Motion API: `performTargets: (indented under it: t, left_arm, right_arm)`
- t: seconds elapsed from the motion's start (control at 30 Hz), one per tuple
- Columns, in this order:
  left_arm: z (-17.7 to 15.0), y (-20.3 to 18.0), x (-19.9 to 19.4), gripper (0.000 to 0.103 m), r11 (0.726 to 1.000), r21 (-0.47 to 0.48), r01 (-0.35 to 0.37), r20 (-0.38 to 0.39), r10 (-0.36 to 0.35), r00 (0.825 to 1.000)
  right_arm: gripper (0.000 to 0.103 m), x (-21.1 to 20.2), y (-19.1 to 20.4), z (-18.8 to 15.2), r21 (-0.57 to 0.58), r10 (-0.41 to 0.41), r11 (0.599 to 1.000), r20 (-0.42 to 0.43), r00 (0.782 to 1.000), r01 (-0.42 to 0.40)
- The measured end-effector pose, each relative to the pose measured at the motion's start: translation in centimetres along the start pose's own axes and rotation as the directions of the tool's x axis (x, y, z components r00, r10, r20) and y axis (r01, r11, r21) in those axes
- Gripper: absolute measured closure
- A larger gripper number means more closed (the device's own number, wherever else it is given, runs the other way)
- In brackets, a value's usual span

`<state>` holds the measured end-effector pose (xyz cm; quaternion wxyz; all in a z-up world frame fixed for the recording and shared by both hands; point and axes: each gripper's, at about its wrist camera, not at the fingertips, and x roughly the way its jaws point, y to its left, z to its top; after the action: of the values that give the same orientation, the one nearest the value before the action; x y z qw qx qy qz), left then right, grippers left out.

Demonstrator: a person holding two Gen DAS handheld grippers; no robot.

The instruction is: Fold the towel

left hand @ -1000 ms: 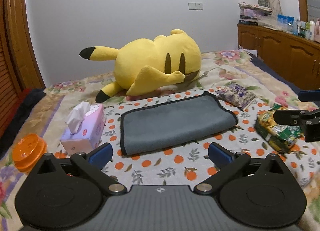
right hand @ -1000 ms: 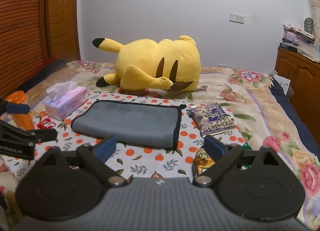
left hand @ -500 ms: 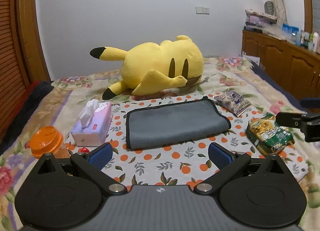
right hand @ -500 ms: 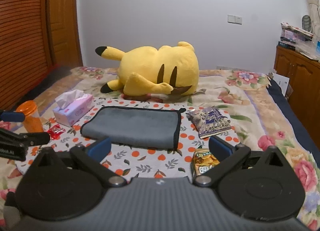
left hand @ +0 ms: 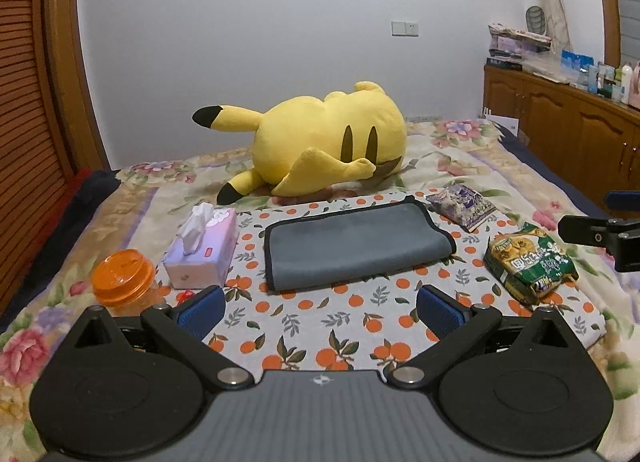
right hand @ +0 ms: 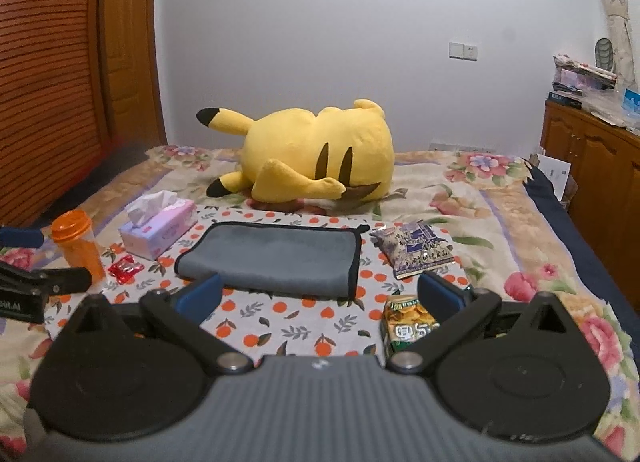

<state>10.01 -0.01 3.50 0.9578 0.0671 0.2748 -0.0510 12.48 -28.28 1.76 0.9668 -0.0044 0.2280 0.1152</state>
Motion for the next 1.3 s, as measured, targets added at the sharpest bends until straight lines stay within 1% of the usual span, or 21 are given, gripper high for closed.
performTargets:
  t: [0.13, 0.73, 1.03, 1.2, 1.3]
  left_arm:
    - [-0.9, -0.2, -1.1, 0.000, 1.000, -0.006, -0.002, 0.002, 0.002, 1.000]
    - [-5.2, -1.4, -5.4, 0.000, 1.000, -0.028, 0.005, 0.000, -0.005, 1.000]
    - [-7.0, -1.6, -5.9, 0.000, 0.999, -0.039, 0.004, -0.006, -0.004, 1.000]
    - [-8.3, -1.8, -5.5, 0.000, 0.998, -0.065, 0.017, -0.028, -0.019, 0.999]
    - [-9.0, -2.1, -5.4, 0.000, 0.999, -0.051, 0.008, -0.036, -0.010, 0.999]
  right_arm:
    - [0.000, -1.1, 0.2, -0.6, 0.019, 0.001, 1.000, 0.006, 1.000, -0.001]
    - [0.000, -5.9, 1.7, -3.5, 0.026, 0.013, 1.000, 0.047, 0.999, -0.014]
    - [0.000, -7.0, 2.1, -5.3, 0.011, 0.007, 1.000, 0.035, 0.999, -0.007]
    - [0.000, -7.2, 2.5, -6.2, 0.008, 0.012, 1.000, 0.021, 1.000, -0.012]
    - [0.000, -7.1, 2.6, -6.8, 0.007, 0.011, 1.000, 0.009, 1.000, -0.011]
